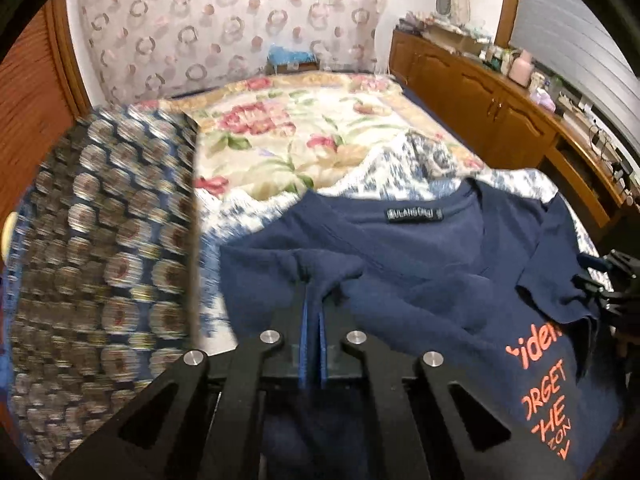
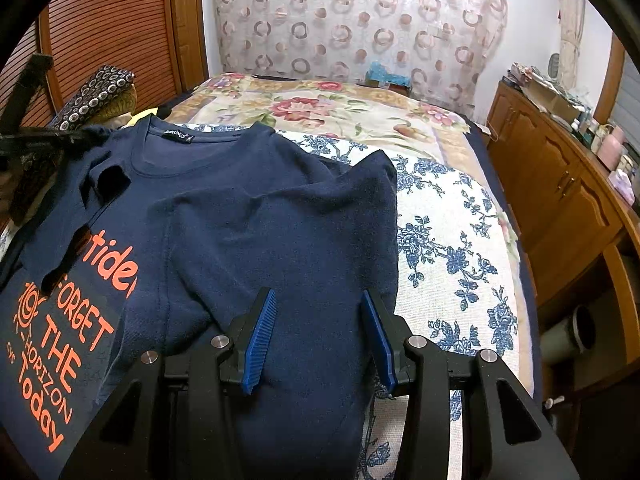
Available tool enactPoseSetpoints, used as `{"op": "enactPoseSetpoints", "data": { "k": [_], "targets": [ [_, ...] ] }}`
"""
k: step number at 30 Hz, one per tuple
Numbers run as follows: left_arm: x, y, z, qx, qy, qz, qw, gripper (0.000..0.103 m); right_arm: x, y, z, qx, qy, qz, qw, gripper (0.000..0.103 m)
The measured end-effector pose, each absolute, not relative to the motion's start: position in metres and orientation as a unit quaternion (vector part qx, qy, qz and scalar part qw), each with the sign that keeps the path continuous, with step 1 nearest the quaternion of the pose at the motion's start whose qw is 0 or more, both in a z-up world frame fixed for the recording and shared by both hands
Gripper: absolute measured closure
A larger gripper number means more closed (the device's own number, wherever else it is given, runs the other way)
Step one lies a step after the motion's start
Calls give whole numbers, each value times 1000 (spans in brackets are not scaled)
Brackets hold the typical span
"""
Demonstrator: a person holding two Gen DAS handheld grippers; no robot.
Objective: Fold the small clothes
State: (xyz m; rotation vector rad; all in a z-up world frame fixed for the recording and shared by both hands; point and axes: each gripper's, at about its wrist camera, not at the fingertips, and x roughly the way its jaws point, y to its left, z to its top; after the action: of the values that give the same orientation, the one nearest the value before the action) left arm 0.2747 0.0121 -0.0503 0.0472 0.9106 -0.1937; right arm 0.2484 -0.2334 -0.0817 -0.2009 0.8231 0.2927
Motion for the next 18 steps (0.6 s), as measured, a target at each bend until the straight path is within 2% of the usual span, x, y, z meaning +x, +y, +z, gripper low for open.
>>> {"op": "enactPoseSetpoints", "data": {
  "k": [10,18],
  "targets": [
    [251,65,25,18,359,-49,932,99,249,-234,-82,-97,398,143,901,57],
    [242,79,9,14,367,-47,929,99,249,-233,-83,-96,399,147,900,53]
  ]
}}
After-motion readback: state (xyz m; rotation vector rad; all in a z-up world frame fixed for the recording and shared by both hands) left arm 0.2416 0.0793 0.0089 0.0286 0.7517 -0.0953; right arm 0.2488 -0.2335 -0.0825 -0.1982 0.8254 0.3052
